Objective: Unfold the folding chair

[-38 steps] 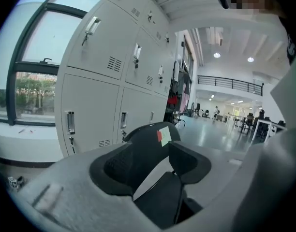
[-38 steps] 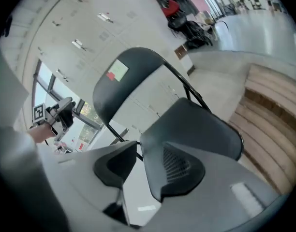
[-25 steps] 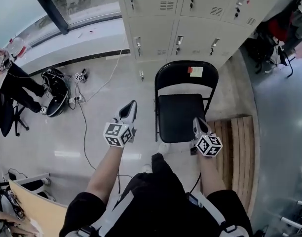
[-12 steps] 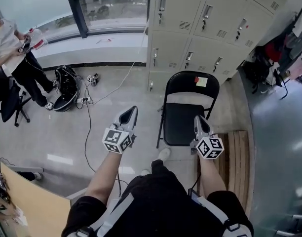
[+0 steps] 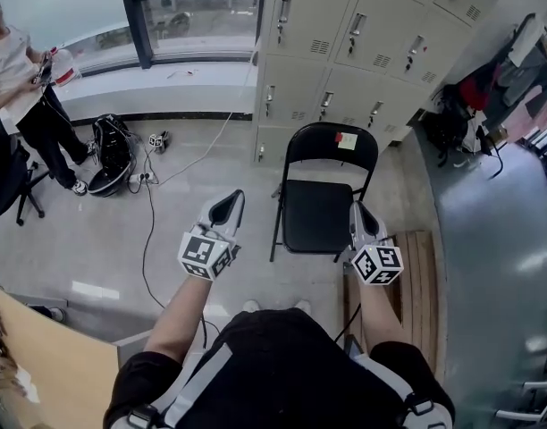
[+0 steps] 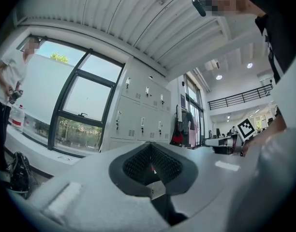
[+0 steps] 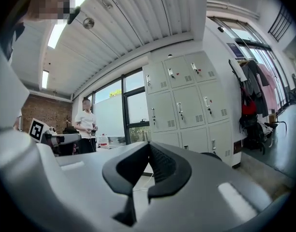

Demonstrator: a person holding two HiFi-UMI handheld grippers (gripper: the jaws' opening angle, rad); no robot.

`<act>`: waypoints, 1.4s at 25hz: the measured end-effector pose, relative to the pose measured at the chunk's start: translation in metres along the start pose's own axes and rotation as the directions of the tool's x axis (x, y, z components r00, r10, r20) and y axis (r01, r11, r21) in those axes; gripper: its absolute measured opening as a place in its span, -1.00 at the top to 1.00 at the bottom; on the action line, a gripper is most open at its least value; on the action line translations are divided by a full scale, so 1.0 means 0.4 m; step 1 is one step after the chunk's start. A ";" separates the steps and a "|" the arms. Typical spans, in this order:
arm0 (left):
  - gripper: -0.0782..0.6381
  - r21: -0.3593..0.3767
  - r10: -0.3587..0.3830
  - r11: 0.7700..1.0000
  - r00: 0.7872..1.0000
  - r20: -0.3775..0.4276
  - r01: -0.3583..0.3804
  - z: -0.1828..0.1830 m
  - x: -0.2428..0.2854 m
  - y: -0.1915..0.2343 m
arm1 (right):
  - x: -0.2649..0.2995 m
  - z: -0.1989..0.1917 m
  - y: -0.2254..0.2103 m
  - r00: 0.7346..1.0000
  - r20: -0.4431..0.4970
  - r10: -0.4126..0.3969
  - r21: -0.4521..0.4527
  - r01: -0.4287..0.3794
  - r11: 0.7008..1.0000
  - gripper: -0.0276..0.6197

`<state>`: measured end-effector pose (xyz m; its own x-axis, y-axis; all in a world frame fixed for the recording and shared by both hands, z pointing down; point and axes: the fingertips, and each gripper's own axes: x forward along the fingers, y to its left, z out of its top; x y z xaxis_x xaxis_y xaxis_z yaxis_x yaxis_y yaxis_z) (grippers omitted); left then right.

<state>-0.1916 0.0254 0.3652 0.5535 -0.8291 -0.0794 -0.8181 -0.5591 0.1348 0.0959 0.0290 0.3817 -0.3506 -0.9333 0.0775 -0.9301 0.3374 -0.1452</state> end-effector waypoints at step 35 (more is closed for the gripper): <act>0.78 0.041 0.075 0.996 0.995 0.069 -0.078 0.019 0.010 -0.303 | -0.153 0.091 -0.094 0.984 0.107 0.144 -0.089 -0.134 0.987 0.91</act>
<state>-0.0915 0.0897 0.3412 0.4786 -0.8672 -0.1373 -0.8644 -0.4928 0.1001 0.1565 0.0691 0.3467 -0.4668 -0.8829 -0.0502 -0.8805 0.4693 -0.0664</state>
